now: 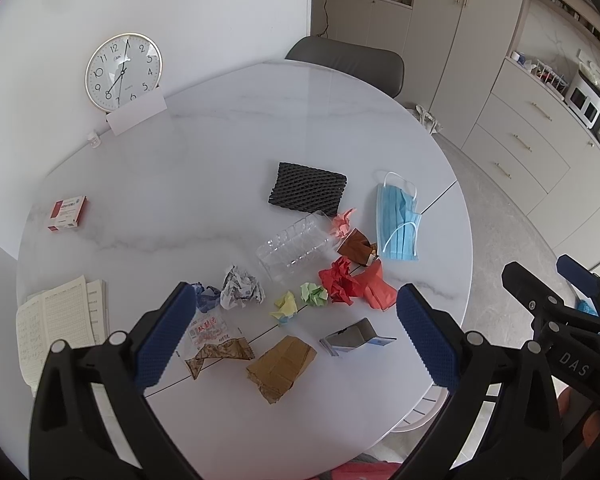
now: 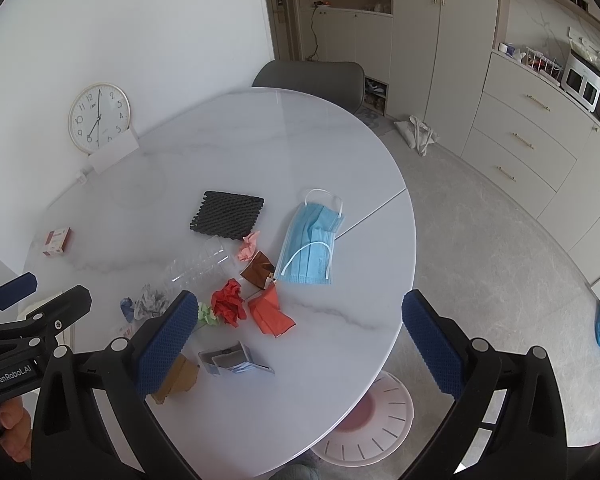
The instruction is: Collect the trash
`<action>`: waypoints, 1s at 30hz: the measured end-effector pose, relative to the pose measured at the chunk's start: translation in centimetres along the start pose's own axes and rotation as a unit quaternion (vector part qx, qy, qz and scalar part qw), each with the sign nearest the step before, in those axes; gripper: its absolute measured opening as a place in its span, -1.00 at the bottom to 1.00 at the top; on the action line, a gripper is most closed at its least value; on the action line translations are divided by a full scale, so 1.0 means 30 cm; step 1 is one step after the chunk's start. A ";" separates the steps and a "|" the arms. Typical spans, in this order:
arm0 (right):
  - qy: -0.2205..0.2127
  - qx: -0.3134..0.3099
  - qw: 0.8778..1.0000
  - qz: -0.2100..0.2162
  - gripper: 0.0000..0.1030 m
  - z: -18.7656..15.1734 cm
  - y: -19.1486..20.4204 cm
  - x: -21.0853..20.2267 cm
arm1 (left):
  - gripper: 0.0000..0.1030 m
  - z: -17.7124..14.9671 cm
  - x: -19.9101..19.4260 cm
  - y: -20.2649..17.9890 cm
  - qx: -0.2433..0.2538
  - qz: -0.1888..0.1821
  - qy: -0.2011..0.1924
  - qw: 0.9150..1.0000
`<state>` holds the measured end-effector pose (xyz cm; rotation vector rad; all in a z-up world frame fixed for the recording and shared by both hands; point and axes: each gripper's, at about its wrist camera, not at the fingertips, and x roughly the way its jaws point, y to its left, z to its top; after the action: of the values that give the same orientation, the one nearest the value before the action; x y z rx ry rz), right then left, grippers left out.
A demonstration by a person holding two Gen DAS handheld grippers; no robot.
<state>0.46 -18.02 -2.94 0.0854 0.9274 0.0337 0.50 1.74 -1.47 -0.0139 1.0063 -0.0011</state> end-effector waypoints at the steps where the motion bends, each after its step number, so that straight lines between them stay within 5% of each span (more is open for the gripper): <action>1: 0.000 0.000 1.000 0.000 0.96 0.001 -0.001 0.000 | 0.86 0.002 0.000 -0.001 0.000 0.000 0.000 1.000; 23: 0.010 0.006 1.000 -0.001 0.96 -0.017 -0.019 0.020 | 0.86 -0.024 0.036 0.019 0.011 0.003 0.007 1.000; 30: 0.032 0.018 0.999 0.002 0.96 -0.069 -0.043 0.084 | 0.86 -0.113 0.108 0.032 0.082 -0.022 -0.007 0.996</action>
<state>0.30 -19.01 -6.29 0.1193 0.9913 0.0231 -0.64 2.64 -6.03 0.1133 0.9899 -0.1233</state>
